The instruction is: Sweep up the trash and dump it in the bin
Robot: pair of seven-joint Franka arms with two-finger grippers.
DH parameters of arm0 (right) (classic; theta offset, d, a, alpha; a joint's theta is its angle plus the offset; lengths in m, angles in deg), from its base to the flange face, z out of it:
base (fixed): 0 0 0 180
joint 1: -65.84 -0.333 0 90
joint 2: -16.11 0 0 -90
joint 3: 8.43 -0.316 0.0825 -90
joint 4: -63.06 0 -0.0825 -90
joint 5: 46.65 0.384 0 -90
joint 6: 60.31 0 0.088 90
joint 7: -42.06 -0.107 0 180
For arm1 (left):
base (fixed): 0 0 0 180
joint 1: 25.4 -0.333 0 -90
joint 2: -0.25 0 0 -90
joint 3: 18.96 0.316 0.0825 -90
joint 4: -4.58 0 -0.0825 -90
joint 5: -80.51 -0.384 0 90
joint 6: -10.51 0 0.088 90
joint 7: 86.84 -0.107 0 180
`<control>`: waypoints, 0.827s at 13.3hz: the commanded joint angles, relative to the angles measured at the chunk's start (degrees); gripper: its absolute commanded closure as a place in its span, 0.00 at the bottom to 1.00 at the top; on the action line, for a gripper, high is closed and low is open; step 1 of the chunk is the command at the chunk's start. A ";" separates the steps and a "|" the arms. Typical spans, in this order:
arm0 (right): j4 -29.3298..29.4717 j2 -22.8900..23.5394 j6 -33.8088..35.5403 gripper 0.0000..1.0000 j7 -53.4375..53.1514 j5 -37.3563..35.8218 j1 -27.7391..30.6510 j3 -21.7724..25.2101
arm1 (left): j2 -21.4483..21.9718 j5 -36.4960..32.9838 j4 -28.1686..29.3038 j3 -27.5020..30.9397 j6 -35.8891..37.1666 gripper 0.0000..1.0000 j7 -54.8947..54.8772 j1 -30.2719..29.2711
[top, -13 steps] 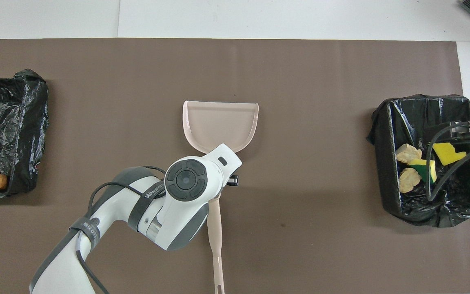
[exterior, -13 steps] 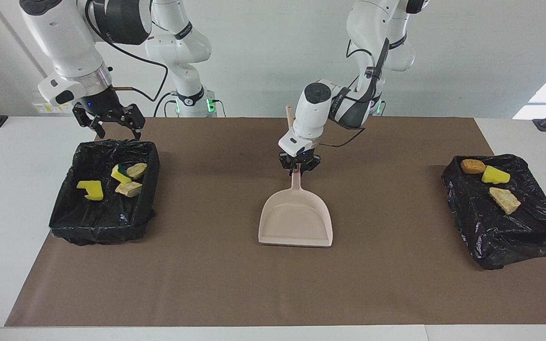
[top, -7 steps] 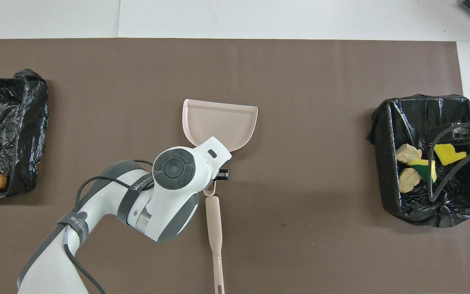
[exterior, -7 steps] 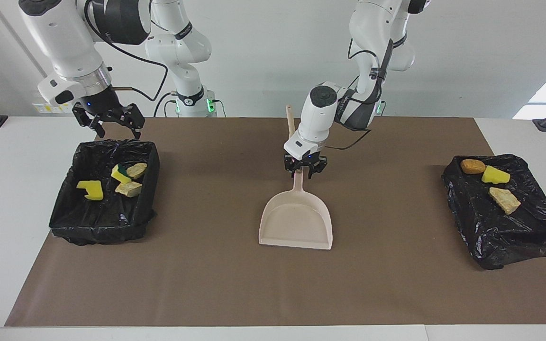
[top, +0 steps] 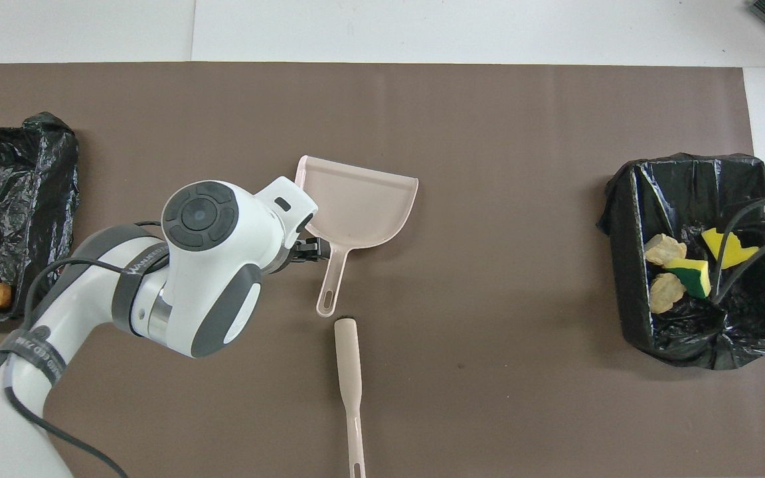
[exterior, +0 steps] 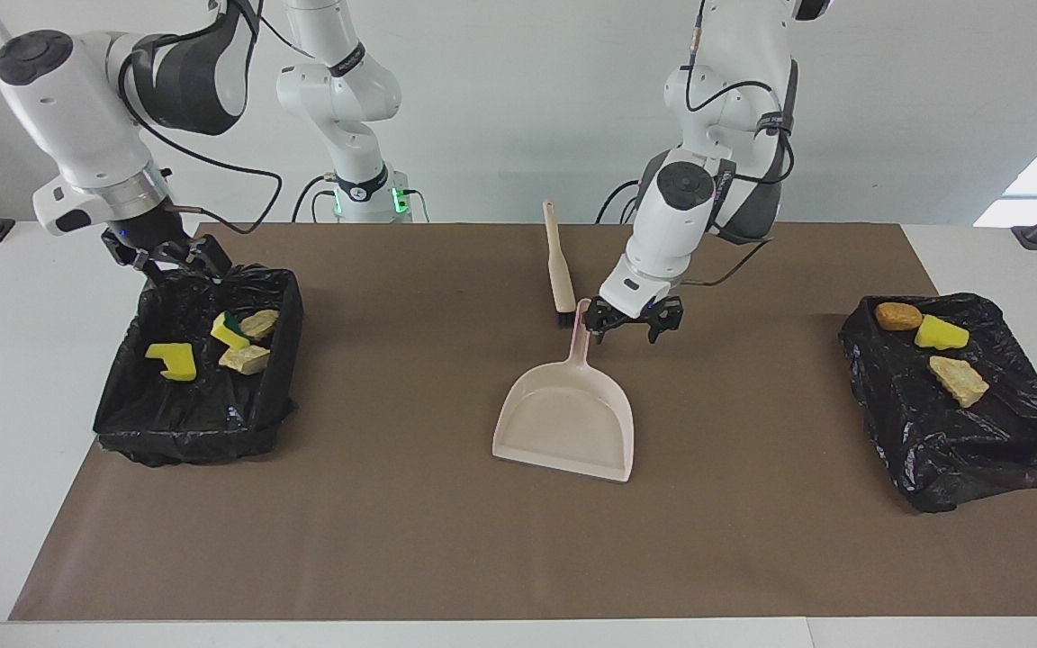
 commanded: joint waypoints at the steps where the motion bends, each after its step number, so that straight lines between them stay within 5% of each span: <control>1: 3.47 1.53 2.16 0.00 1.21 0.21 -0.64 -1.19 | 5.35 0.09 -1.51 -0.39 6.50 0.00 -1.07 -4.62; 6: 10.17 1.72 6.04 0.00 -0.54 -0.75 -3.44 -1.98 | 8.18 0.09 -7.04 -0.39 16.00 0.00 -8.69 -12.45; 11: 10.36 -0.57 10.52 0.00 -3.47 -0.93 -5.66 -2.68 | 10.20 -0.08 -10.74 -0.30 23.21 0.00 -18.20 -18.43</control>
